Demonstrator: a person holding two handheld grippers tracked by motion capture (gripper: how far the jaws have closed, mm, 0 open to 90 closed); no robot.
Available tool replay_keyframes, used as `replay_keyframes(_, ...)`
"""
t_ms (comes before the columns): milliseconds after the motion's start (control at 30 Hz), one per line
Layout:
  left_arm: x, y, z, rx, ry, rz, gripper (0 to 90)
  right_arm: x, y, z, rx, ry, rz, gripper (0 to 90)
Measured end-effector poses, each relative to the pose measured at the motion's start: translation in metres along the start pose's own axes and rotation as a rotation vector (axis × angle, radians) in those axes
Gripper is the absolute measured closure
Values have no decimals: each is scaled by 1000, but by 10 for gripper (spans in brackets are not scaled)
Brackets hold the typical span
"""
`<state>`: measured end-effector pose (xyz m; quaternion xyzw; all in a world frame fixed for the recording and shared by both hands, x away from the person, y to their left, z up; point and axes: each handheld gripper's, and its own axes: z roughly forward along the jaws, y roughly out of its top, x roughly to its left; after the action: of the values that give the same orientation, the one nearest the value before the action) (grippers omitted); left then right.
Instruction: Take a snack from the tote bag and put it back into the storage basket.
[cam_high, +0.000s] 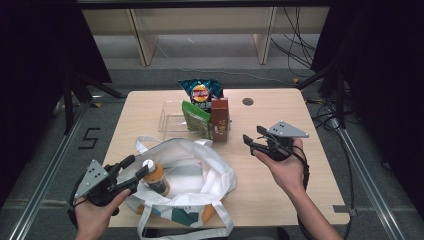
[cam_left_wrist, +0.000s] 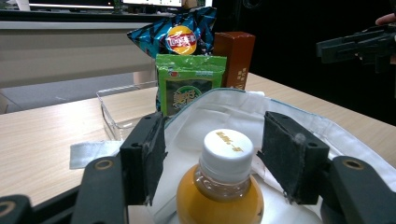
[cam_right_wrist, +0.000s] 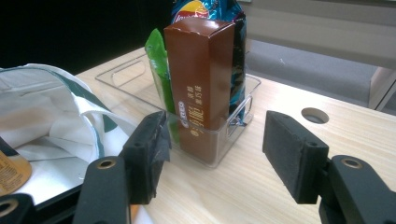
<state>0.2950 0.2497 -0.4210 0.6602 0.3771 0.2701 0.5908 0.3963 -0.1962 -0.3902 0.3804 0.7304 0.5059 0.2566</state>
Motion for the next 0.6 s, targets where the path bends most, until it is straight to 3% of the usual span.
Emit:
replay_keyframes(100, -1, 0, 1, -1, -5, 4, 393, 3, 0, 0, 17, 4, 34, 410)
replay_keyframes(133, -2, 0, 1, 1, -5, 5, 395, 1, 0, 0, 19, 6, 15, 411)
replay_keyframes(333, -7, -1, 4, 12, -13, 13, 407, 5, -1, 1, 30, 9, 34, 410)
replay_keyframes(433, -9, -3, 6, 22, -6, 28, 412, 3, -1, 2, 13, 5, 0, 410)
replay_keyframes(567, -7, -6, 10, 32, -1, 23, 419, 4, -1, 1, 31, 0, 24, 410)
replay_keyframes(600, -7, -6, 11, 33, -2, 20, 422, 3, -1, 2, 21, -5, 10, 410)
